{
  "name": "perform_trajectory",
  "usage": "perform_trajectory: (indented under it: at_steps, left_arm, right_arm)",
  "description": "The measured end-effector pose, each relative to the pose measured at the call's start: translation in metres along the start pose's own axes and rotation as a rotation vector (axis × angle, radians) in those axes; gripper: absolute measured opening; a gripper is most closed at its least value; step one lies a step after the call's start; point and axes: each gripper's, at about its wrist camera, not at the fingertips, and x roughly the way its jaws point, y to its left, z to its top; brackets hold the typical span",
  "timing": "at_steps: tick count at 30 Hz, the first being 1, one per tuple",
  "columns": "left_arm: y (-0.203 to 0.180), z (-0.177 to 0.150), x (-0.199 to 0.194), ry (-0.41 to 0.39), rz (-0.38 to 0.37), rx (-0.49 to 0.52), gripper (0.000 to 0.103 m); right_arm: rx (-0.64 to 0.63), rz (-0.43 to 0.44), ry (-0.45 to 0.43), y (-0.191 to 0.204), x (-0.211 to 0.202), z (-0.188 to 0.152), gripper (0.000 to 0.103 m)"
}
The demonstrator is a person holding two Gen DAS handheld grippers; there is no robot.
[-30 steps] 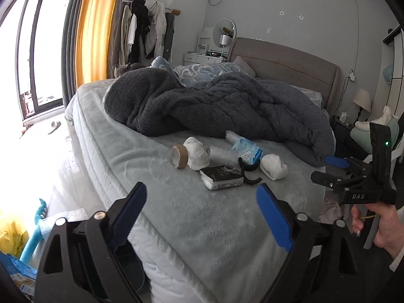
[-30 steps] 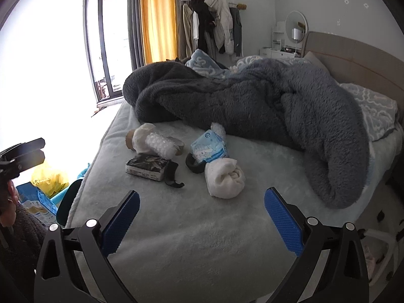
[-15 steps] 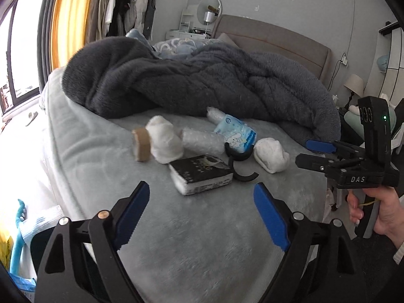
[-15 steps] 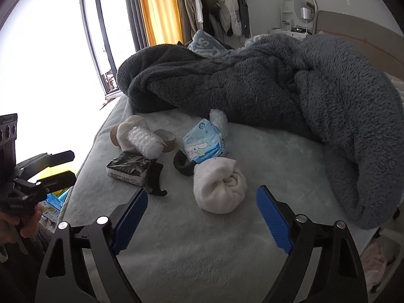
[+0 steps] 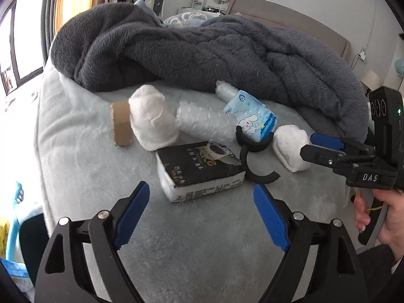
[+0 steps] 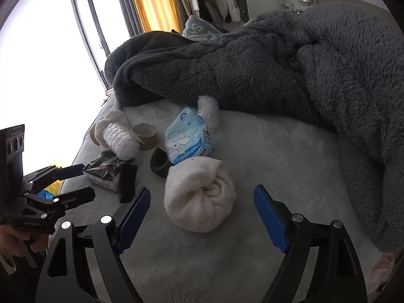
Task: Collect trash
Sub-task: 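Move the left tool toward the black tissue pack while the right tool approaches the white rolled towel, then close the left tool on the black tissue pack while the right tool grasps the white rolled towel, then carry the tissue pack and rolled towel with both tools over the teal bin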
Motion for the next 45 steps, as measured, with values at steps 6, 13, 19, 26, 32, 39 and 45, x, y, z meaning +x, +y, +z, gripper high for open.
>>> perform_trajectory:
  at_steps: [6,13,19,26,32,39,45]
  left_arm:
    - [-0.006,0.004,0.013,0.011,0.027,0.003,0.086]
    - [-0.006,0.009,0.027,0.03,0.058,-0.021,0.086]
    - [0.002,0.012,0.035,0.037,0.055,-0.06,0.086]
    - [0.004,0.015,0.036,0.053,0.044,-0.052,0.076]
    - [0.008,0.016,0.025,0.042,0.024,-0.048,0.075]
    - [0.016,0.018,0.003,0.013,-0.004,-0.052,0.075]
    - [0.022,0.021,-0.019,-0.037,0.003,-0.027,0.075]
  right_arm:
    - [0.014,0.02,0.015,-0.009,0.007,-0.001,0.085]
    - [0.031,0.058,0.039,-0.013,0.018,0.0,0.085]
    - [0.059,0.09,0.06,-0.017,0.03,0.001,0.078]
    - [0.101,0.092,0.088,-0.018,0.036,0.004,0.065]
    - [0.102,0.069,0.067,-0.009,0.029,0.015,0.058]
    - [0.09,0.022,0.045,0.008,0.016,0.028,0.057]
    - [0.113,0.017,-0.015,0.017,0.001,0.042,0.057]
